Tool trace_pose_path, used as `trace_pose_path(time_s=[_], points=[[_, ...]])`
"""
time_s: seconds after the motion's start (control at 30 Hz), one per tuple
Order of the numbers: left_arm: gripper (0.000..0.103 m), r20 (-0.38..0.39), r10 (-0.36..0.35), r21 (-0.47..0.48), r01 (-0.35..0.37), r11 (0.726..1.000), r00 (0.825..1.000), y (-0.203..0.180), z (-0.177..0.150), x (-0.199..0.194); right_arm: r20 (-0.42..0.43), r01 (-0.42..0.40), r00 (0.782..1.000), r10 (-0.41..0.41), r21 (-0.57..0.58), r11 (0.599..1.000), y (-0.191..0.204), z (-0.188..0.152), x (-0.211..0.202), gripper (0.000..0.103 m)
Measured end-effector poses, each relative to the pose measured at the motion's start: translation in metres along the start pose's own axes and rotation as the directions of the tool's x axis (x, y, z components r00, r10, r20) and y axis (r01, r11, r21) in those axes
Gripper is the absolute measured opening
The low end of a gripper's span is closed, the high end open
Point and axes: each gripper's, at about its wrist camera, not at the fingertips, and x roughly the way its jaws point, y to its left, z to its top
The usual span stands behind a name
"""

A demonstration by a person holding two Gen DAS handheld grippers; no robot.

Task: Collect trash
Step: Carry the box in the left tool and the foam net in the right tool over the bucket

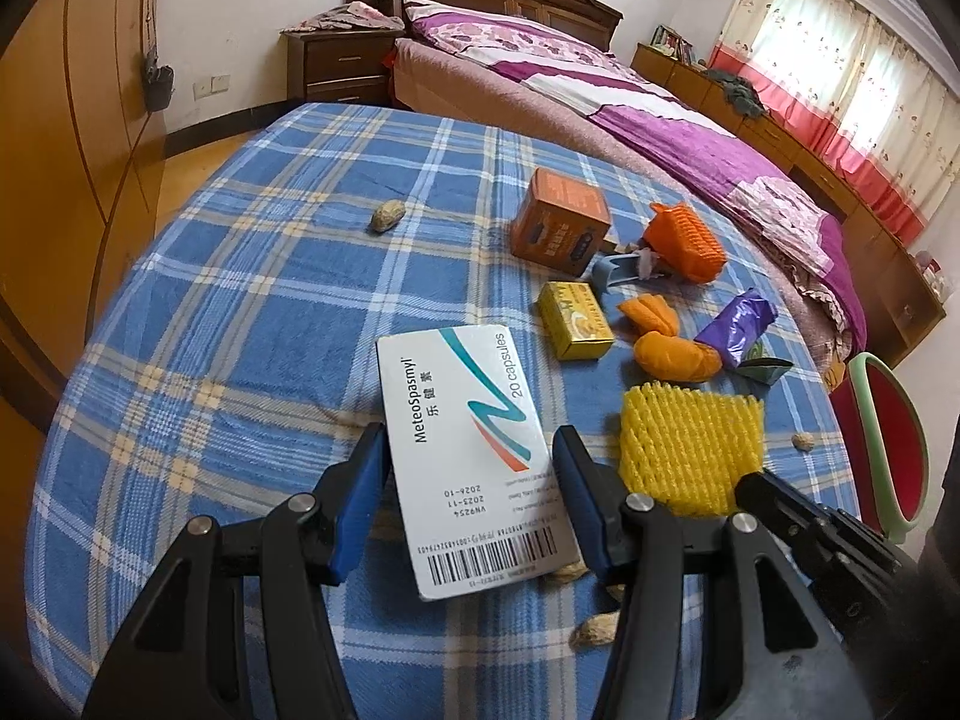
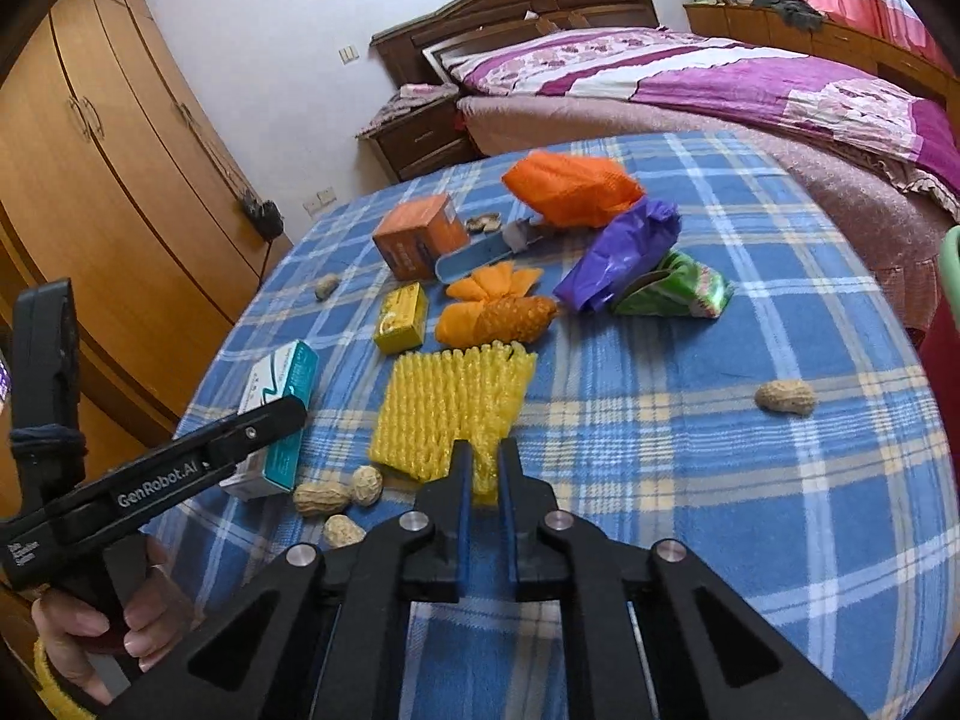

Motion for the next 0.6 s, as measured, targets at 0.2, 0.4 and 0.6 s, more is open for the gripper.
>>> trace_pose_path(time_s=[0.2, 0.4, 0.6], points=[[0.057, 0.014, -0.021, 0.020, 0.021, 1.000, 1.000, -0.012, 0.001, -0.009, 0.078, 0.004, 0.997, -0.006, 0.030, 1.000, -0.010, 0.004, -0.029, 0.009], [0.057, 0.014, -0.064, 0.048, 0.063, 0.997, 0.998, -0.028, 0.002, -0.017, 0.141, 0.029, 0.989, -0.037, 0.059, 0.998, -0.023, 0.006, -0.058, 0.009], [0.057, 0.014, -0.108, 0.089, 0.106, 0.990, 0.994, -0.051, 0.005, -0.024, 0.199, 0.055, 0.977, -0.074, 0.098, 0.994, -0.040, 0.006, -0.084, 0.009]])
